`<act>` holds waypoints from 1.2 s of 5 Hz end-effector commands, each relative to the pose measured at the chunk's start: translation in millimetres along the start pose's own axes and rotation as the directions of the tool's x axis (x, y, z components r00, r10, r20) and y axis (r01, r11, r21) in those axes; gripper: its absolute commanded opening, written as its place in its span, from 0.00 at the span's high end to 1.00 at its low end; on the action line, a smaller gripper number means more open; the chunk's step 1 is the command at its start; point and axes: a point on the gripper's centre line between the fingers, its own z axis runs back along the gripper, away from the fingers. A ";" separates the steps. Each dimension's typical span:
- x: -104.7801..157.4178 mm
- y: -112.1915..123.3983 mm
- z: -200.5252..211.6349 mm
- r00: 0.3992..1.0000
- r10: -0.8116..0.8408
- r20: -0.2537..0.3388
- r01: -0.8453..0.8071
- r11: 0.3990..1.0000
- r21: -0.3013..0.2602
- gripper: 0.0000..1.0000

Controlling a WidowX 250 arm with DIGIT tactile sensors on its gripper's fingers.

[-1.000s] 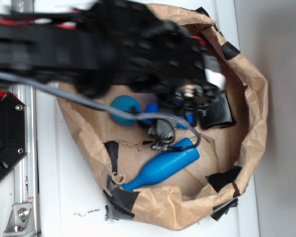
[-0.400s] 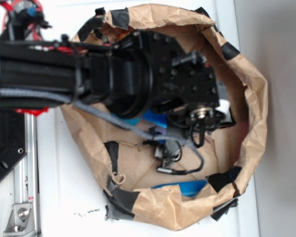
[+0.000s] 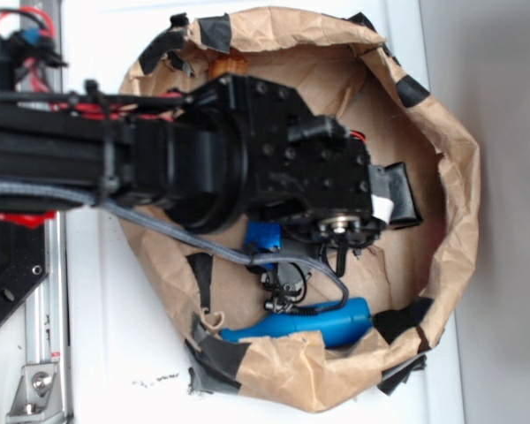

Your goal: Grab the blue sponge.

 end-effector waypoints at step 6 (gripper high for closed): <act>-19.8 5.1 127.8 0.969 0.212 0.124 -0.222 0.972 0.073 1.00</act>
